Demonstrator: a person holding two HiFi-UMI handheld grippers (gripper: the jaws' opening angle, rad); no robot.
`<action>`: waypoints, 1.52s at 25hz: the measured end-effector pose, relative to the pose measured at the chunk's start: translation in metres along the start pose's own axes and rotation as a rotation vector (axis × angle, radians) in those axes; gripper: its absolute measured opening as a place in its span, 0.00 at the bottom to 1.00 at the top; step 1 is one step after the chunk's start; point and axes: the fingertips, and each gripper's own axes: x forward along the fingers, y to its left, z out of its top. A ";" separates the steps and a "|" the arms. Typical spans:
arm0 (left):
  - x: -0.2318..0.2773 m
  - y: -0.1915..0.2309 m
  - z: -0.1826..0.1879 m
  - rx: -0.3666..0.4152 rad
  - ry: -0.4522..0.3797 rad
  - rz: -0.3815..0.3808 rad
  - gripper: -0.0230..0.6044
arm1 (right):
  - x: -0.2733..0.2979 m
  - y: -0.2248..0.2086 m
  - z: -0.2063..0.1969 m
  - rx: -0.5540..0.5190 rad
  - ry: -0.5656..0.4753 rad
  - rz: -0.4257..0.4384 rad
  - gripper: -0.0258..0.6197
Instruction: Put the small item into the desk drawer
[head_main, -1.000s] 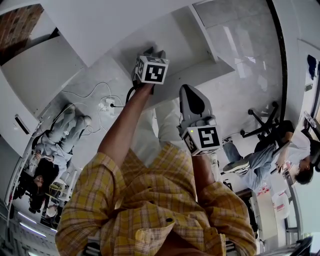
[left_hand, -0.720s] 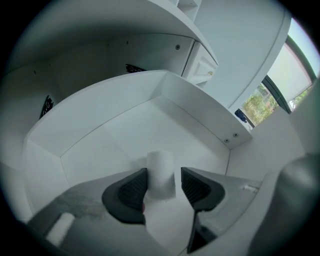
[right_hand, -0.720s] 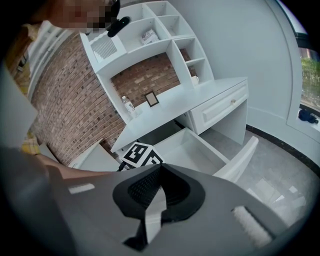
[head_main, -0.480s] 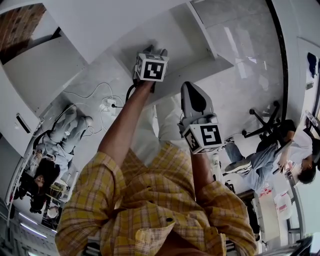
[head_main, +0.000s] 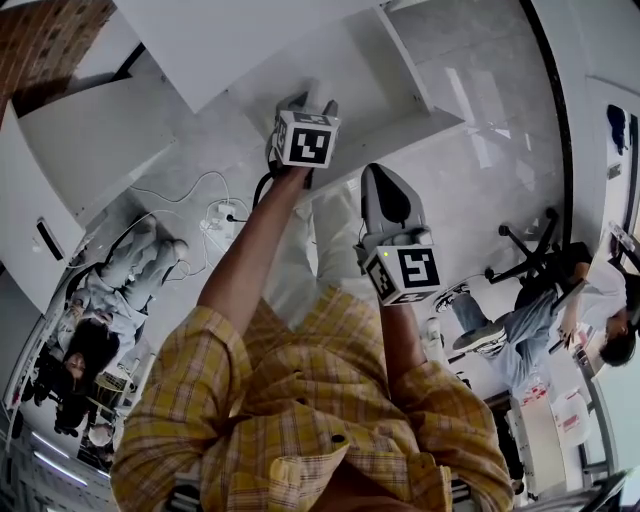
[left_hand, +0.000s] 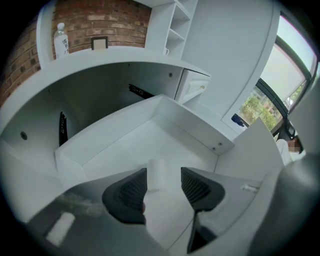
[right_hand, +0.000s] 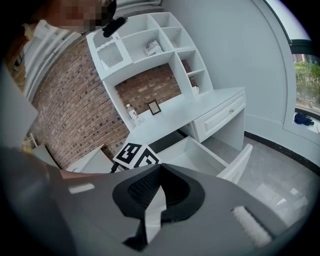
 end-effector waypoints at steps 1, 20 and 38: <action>-0.006 0.000 0.002 0.000 -0.009 0.001 0.39 | -0.002 0.003 0.001 -0.001 -0.002 0.000 0.04; -0.143 -0.015 0.024 0.044 -0.232 -0.001 0.30 | -0.052 0.060 0.033 -0.057 -0.105 -0.021 0.04; -0.290 -0.031 0.043 0.094 -0.517 0.023 0.04 | -0.105 0.123 0.080 -0.148 -0.221 -0.009 0.04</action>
